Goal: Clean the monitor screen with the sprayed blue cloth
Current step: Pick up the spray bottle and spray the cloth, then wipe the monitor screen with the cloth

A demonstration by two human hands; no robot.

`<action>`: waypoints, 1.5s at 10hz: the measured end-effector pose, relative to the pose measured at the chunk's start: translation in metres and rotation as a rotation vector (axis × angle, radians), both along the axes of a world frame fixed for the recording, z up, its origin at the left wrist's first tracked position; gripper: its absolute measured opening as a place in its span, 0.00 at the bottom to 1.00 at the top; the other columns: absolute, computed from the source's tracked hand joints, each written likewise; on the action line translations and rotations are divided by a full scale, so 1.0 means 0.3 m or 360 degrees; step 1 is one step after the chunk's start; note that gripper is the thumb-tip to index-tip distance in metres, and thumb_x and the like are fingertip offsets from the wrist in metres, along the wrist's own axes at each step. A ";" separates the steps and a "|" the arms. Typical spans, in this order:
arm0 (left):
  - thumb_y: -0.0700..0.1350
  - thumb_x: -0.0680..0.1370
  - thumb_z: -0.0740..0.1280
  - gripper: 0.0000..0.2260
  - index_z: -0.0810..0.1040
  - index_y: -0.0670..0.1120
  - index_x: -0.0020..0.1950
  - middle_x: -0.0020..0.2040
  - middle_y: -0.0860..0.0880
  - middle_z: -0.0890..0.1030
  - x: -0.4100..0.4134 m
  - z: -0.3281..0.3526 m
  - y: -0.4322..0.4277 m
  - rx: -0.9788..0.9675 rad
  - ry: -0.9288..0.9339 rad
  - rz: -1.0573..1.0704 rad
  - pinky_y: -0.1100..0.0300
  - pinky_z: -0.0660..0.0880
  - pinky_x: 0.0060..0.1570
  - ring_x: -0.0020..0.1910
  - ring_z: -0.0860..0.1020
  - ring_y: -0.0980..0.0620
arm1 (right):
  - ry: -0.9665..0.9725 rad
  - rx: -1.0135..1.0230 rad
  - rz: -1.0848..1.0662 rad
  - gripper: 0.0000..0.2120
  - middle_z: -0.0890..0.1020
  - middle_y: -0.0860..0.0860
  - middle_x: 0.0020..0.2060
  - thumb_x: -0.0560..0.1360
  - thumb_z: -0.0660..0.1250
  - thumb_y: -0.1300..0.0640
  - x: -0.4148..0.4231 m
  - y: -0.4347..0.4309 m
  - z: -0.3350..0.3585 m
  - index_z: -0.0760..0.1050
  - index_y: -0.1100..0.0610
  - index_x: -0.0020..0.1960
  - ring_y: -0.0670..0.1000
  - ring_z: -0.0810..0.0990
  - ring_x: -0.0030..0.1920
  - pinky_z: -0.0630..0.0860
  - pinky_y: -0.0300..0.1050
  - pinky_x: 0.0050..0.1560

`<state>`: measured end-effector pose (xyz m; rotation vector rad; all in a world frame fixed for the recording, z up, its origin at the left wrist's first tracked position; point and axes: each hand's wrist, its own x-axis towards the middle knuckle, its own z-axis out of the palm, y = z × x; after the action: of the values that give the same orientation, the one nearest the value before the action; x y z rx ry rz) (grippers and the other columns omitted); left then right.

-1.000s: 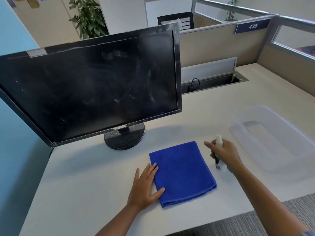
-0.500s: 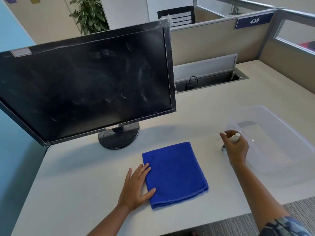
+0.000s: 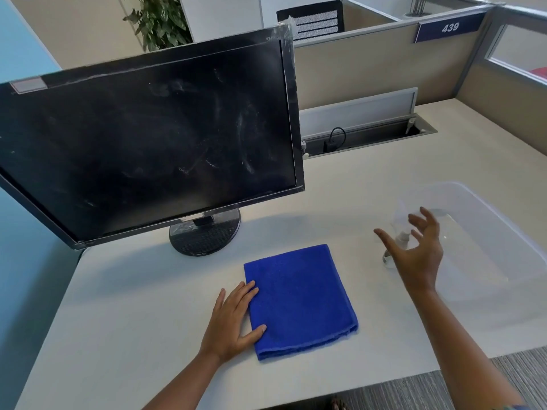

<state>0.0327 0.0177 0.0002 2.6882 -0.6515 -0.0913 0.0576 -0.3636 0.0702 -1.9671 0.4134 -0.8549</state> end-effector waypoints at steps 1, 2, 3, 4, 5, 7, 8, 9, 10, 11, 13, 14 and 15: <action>0.67 0.74 0.57 0.33 0.57 0.55 0.75 0.76 0.59 0.55 -0.001 0.004 -0.002 0.0006 -0.0006 0.0006 0.50 0.43 0.75 0.75 0.50 0.61 | -0.0187 -0.0270 -0.0201 0.37 0.76 0.61 0.60 0.69 0.75 0.45 -0.014 0.025 0.089 0.63 0.63 0.69 0.58 0.75 0.61 0.71 0.48 0.62; 0.68 0.73 0.57 0.33 0.57 0.55 0.74 0.76 0.59 0.55 -0.001 0.007 -0.008 0.0009 -0.0009 0.0018 0.50 0.43 0.75 0.74 0.50 0.61 | -0.0448 -0.0577 -0.0196 0.29 0.75 0.62 0.59 0.74 0.70 0.47 -0.009 0.071 0.143 0.65 0.63 0.66 0.60 0.72 0.63 0.68 0.48 0.65; 0.68 0.73 0.56 0.33 0.57 0.55 0.74 0.75 0.60 0.54 -0.002 0.009 -0.012 0.0032 -0.0011 0.0023 0.50 0.43 0.75 0.74 0.49 0.62 | -0.0581 -0.0832 0.0180 0.19 0.76 0.58 0.56 0.75 0.67 0.54 0.005 0.179 0.147 0.70 0.61 0.62 0.59 0.72 0.65 0.68 0.47 0.66; 0.66 0.74 0.58 0.32 0.57 0.54 0.75 0.76 0.58 0.53 -0.005 0.007 -0.008 0.0039 -0.0031 0.0014 0.51 0.42 0.75 0.74 0.50 0.61 | -0.0116 -0.1199 0.0985 0.15 0.78 0.58 0.58 0.73 0.68 0.58 0.005 0.385 0.053 0.76 0.57 0.60 0.59 0.72 0.66 0.72 0.53 0.64; 0.65 0.75 0.58 0.32 0.57 0.54 0.75 0.77 0.55 0.52 -0.009 0.003 -0.007 0.0032 -0.0041 -0.0001 0.51 0.42 0.74 0.75 0.50 0.60 | 0.0471 -0.1412 0.1300 0.20 0.71 0.60 0.69 0.77 0.63 0.55 0.021 0.463 -0.035 0.71 0.56 0.69 0.61 0.64 0.72 0.65 0.59 0.70; 0.67 0.75 0.57 0.32 0.54 0.56 0.75 0.77 0.56 0.51 -0.003 -0.013 -0.006 0.0085 -0.0067 0.0038 0.53 0.40 0.74 0.75 0.50 0.60 | 0.1153 -0.1795 0.1293 0.28 0.54 0.59 0.77 0.80 0.52 0.50 0.173 0.443 -0.113 0.50 0.52 0.78 0.60 0.51 0.76 0.46 0.59 0.75; 0.67 0.75 0.57 0.32 0.54 0.57 0.75 0.77 0.56 0.51 -0.004 -0.016 -0.006 0.0097 -0.0083 0.0036 0.53 0.40 0.74 0.75 0.50 0.59 | 0.1222 -0.1794 0.1325 0.28 0.63 0.58 0.73 0.79 0.53 0.49 0.194 0.426 -0.097 0.53 0.52 0.77 0.59 0.61 0.72 0.52 0.57 0.73; 0.66 0.75 0.59 0.32 0.54 0.57 0.75 0.77 0.53 0.53 -0.007 -0.018 -0.010 0.0078 -0.0131 0.0052 0.51 0.42 0.74 0.75 0.49 0.57 | 0.1172 -0.1807 0.1302 0.26 0.74 0.54 0.60 0.75 0.59 0.49 0.223 0.417 -0.054 0.63 0.55 0.72 0.56 0.73 0.60 0.65 0.51 0.64; 0.66 0.75 0.60 0.32 0.55 0.56 0.75 0.77 0.53 0.54 -0.013 -0.013 -0.015 0.0078 -0.0178 0.0057 0.50 0.42 0.74 0.76 0.50 0.56 | 0.1141 -0.1864 0.1350 0.19 0.78 0.51 0.51 0.74 0.62 0.52 0.243 0.412 -0.006 0.73 0.56 0.63 0.54 0.77 0.53 0.70 0.47 0.57; 0.66 0.74 0.61 0.32 0.58 0.55 0.74 0.76 0.53 0.55 -0.036 -0.001 -0.018 0.0043 -0.0272 0.0144 0.50 0.40 0.74 0.75 0.51 0.55 | 0.1242 -0.1616 0.1601 0.14 0.81 0.51 0.51 0.72 0.64 0.56 0.237 0.394 0.051 0.77 0.56 0.57 0.53 0.80 0.50 0.75 0.45 0.50; 0.66 0.76 0.57 0.28 0.62 0.56 0.72 0.74 0.52 0.60 -0.039 0.057 0.009 -0.0003 -0.0437 0.0369 0.50 0.42 0.72 0.74 0.57 0.52 | 0.1444 -0.0972 0.2016 0.10 0.76 0.44 0.42 0.69 0.66 0.53 0.197 0.353 0.107 0.78 0.51 0.49 0.45 0.75 0.40 0.72 0.37 0.39; 0.63 0.78 0.55 0.24 0.63 0.54 0.71 0.73 0.50 0.66 0.044 0.200 0.124 -0.0068 -0.0664 0.0499 0.45 0.48 0.73 0.72 0.62 0.51 | 0.1637 -0.0714 0.2166 0.09 0.77 0.39 0.37 0.63 0.66 0.44 0.129 0.340 0.088 0.75 0.44 0.42 0.38 0.74 0.35 0.68 0.32 0.35; 0.61 0.79 0.54 0.24 0.67 0.49 0.70 0.71 0.48 0.68 0.135 0.338 0.234 -0.0136 -0.0778 0.0562 0.42 0.52 0.73 0.72 0.63 0.50 | 0.1579 -0.0620 0.2069 0.15 0.79 0.32 0.42 0.62 0.66 0.39 0.116 0.364 0.050 0.76 0.37 0.48 0.33 0.77 0.41 0.69 0.32 0.41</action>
<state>0.0731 0.0879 0.1017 2.7047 -0.2869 0.6848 0.0925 -0.2542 0.0852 -2.2939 -0.5474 0.9473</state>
